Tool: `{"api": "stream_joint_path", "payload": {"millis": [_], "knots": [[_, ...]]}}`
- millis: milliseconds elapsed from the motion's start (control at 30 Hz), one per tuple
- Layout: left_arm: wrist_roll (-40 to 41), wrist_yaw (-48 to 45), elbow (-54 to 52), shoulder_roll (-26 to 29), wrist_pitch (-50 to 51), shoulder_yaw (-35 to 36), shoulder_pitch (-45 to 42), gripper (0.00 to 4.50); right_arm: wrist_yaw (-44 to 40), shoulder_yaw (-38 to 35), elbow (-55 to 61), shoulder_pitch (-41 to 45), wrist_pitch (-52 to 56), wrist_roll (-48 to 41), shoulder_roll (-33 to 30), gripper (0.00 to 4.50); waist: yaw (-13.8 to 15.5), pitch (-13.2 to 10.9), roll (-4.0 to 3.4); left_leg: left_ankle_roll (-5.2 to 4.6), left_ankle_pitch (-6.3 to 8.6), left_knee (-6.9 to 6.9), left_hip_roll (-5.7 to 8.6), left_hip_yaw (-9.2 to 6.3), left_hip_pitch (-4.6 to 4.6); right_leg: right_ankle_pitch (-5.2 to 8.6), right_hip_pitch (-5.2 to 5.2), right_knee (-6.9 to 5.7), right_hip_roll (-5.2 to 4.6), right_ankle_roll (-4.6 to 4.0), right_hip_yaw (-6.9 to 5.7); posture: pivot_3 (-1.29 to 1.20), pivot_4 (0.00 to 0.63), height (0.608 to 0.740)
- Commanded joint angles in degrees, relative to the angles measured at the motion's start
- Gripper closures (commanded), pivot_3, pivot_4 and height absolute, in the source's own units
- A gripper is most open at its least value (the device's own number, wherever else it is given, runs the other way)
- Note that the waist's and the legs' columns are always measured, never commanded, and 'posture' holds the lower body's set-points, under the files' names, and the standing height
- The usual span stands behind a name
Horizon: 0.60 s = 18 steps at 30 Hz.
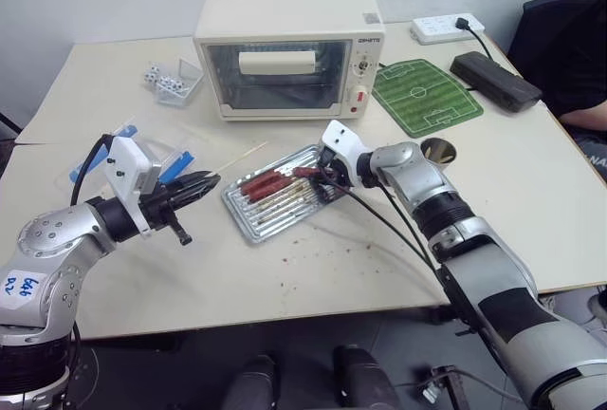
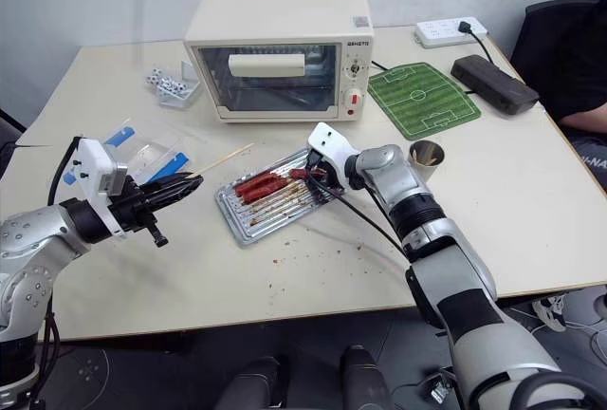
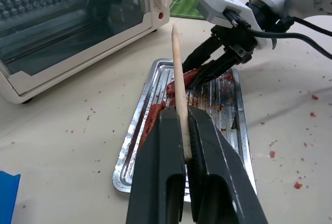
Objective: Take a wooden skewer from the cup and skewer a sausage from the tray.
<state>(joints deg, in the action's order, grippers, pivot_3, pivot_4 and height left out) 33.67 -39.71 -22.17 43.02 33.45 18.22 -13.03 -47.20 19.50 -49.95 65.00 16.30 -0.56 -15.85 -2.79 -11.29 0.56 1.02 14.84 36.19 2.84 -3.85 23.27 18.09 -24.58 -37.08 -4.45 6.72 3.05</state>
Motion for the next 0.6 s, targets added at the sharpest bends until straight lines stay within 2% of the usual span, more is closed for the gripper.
{"api": "stream_joint_path", "payload": {"millis": [33, 400, 600], "knots": [[1.0, 0.2, -1.7, 0.0, -0.9, 1.5, -0.8, 4.5, -0.7, -1.7, 1.4, 0.6, 0.4, 0.8, 0.4, 3.31, -0.2, 0.0, 0.0, 0.0, 0.0, 0.0, 0.0, 0.0, 0.0, 0.0, 0.0, -0.01, 0.0, 0.0, 0.0, 0.0, 0.15, 0.74], [-0.3, -3.5, 2.3, 1.0, -2.2, -1.3, -5.1, 4.5, -5.5, -3.8, 13.4, -3.3, 9.7, -0.7, -1.0, 3.31, -0.4, 0.0, 0.0, 0.01, 0.0, 0.02, 0.0, 0.0, 0.0, 0.0, 0.0, -0.06, 0.0, 0.0, 0.0, 0.0, 0.15, 0.74], [-0.6, -3.2, 3.6, 0.3, -2.7, -1.5, -7.0, 4.5, -2.8, -2.9, 9.7, -4.1, 7.1, 1.9, 0.6, 3.31, -0.5, 0.0, 0.01, 0.01, 0.0, 0.04, 0.01, 0.0, 0.0, 0.0, -0.01, -0.11, 0.0, 0.0, 0.0, 0.0, 0.15, 0.74]]}}
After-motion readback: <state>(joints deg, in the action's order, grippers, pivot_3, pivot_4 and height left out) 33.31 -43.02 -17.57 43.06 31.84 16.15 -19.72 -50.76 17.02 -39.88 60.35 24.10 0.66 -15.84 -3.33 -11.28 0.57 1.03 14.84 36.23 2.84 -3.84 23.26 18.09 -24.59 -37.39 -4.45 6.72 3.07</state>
